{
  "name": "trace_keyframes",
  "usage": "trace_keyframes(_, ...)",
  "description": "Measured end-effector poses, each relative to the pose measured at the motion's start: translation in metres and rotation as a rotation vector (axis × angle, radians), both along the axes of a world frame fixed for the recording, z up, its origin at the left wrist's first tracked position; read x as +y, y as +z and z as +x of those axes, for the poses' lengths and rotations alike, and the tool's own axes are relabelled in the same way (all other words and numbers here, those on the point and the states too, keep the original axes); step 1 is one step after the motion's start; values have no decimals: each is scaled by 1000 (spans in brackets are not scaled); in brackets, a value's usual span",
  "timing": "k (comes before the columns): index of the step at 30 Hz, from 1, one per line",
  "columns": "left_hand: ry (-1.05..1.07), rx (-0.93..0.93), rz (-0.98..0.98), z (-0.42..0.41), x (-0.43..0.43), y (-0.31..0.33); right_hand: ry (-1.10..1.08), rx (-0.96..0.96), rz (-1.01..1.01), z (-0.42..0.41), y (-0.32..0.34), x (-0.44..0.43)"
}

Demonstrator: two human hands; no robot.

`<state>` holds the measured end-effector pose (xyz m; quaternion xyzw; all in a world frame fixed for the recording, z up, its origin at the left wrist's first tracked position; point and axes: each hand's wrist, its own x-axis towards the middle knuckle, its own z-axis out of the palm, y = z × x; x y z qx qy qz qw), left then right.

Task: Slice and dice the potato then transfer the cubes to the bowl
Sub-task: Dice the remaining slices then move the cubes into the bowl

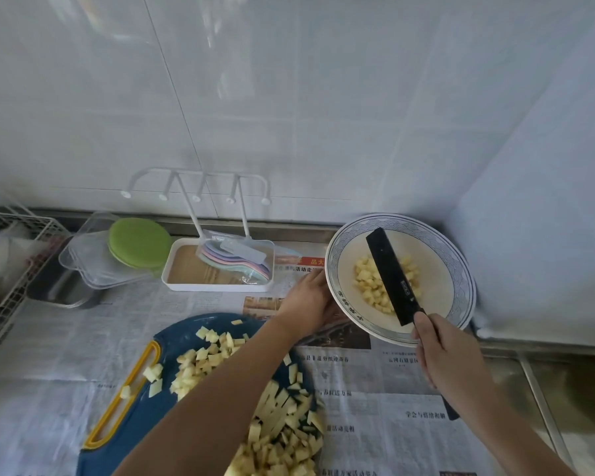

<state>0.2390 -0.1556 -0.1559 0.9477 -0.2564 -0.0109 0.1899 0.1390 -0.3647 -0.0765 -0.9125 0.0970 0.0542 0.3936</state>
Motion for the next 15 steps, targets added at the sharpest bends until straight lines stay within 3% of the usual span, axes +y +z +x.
trace_keyframes(4, -13, -33, 31, -17, 23, -5, 5, 11, 3, 0, 0, -1)
trace_keyframes(10, 106, 26, 203, -27, 29, 4, 1, -5, -5, 0, 0, 1)
trace_keyframes(15, 83, 88, 329, -28, 25, 12, -9, -36, -3, -2, 1, 3)
